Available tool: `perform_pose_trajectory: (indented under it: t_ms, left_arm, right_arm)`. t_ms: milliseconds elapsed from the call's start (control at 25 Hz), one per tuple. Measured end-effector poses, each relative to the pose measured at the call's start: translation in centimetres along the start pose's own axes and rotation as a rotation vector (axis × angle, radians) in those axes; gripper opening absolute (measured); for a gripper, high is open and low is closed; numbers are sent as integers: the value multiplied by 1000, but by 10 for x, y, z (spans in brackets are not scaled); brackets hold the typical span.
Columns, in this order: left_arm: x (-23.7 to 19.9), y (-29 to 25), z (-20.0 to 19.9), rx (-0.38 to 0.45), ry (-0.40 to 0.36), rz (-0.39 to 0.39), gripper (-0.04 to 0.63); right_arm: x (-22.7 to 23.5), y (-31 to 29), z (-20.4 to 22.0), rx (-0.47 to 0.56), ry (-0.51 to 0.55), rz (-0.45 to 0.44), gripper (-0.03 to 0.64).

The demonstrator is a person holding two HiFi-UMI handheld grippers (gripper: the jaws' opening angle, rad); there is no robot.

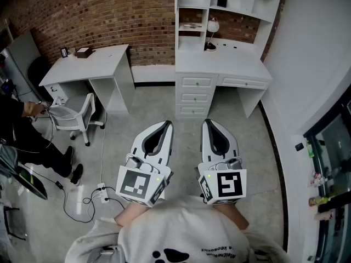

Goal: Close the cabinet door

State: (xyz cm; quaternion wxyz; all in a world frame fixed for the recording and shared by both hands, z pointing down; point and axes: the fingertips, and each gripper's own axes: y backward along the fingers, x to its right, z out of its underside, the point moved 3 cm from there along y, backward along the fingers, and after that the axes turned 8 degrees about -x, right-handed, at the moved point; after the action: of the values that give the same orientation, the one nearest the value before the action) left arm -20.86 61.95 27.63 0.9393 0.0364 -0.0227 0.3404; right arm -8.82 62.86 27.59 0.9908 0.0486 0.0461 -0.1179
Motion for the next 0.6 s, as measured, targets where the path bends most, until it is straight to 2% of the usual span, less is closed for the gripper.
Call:
perform_pose_trajectory:
  t_ms: [160,600]
  left_arm:
    - [2,-4,-6,-25,29,-28,8]
    - [2,-11,-2,-17,11,-28,8]
  right_arm:
    - [5,2,-2,3,-4,-2,17]
    - [11,-5,3,-3,-22,-10,17]
